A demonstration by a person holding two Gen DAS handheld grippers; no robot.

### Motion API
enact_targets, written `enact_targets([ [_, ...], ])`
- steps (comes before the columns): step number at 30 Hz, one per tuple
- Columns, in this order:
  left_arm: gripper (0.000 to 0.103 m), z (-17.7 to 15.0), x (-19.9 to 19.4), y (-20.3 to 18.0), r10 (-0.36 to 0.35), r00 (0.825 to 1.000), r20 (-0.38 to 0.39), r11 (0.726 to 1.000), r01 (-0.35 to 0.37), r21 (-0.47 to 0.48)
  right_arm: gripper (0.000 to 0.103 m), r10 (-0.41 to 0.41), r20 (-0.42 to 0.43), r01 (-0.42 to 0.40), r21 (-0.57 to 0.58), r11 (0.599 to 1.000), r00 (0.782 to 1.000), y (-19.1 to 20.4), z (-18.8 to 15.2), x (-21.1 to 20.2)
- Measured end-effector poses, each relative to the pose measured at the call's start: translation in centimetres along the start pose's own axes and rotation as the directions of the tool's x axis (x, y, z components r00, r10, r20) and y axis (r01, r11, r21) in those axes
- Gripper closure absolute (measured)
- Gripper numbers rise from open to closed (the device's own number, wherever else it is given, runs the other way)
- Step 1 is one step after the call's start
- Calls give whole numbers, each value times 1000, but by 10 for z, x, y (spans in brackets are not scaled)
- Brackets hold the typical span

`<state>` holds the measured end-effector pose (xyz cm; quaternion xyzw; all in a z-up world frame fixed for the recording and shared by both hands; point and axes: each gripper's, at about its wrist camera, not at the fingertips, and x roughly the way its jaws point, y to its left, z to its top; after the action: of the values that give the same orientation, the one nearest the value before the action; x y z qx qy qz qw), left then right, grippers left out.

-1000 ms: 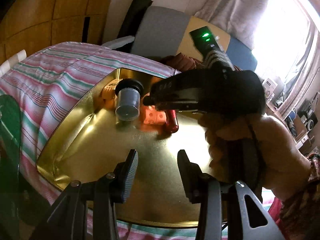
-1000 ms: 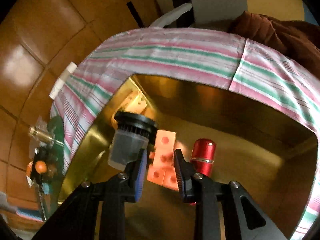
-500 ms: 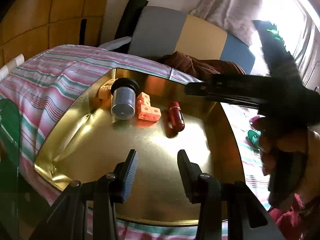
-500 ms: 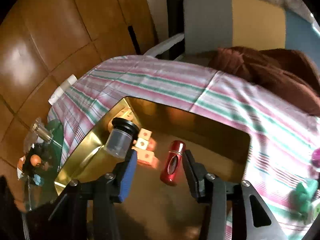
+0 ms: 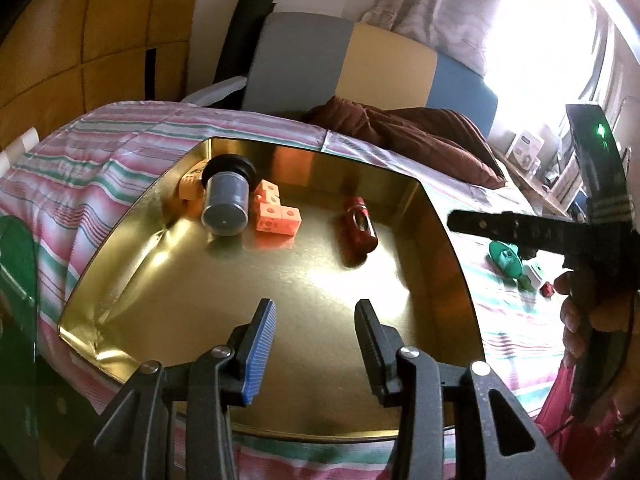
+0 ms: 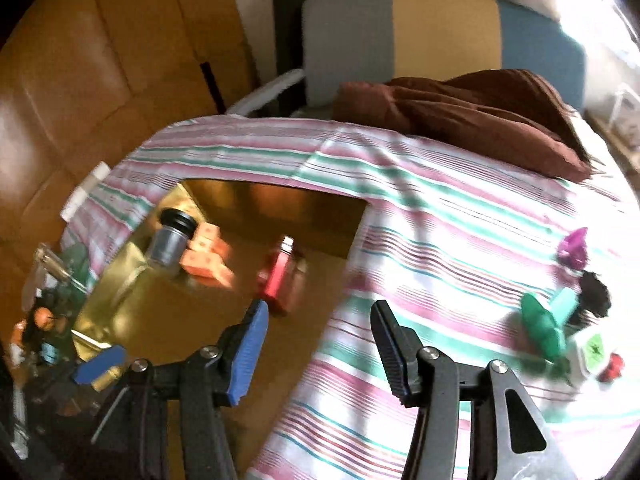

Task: Organize rigid objects
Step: 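Move the right gripper back toward the remaining object pile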

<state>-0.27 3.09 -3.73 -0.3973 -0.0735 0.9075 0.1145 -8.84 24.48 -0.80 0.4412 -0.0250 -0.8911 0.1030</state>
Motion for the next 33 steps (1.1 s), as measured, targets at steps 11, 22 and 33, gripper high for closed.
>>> enact_targets([
  [11,62,-8,-4,-18,-23,1000,7,998,23,57,48,-111,-54,113,32,993,992,-50,-39,-9],
  [22,62,-17,-12,-55,-55,998,20,984,51,171,47,-177,-96,183,63,981,980,-101,-67,-16],
  [33,62,-25,-17,-112,-166,986,-23,932,164,324,44,-260,-170,289,175,941,951,-178,-92,-31],
])
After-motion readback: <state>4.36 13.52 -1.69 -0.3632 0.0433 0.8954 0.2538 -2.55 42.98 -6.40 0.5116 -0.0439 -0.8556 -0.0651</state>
